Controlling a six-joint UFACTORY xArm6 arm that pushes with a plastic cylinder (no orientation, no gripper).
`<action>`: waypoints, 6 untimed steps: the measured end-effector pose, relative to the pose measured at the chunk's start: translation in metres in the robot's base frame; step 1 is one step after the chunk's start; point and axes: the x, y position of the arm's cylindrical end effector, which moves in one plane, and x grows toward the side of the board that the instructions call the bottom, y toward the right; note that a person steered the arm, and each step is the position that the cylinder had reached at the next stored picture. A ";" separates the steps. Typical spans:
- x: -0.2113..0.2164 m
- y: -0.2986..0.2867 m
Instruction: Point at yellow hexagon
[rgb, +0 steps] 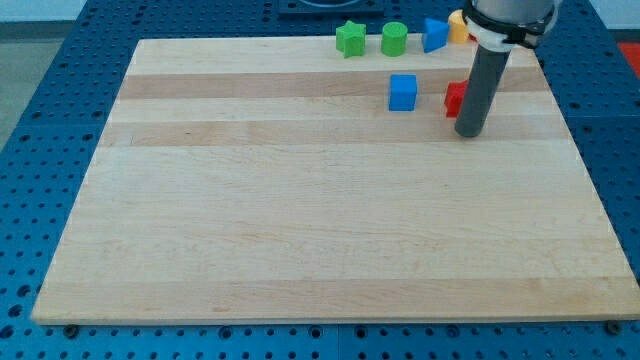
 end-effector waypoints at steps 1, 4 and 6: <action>0.014 0.014; -0.137 0.077; -0.129 0.064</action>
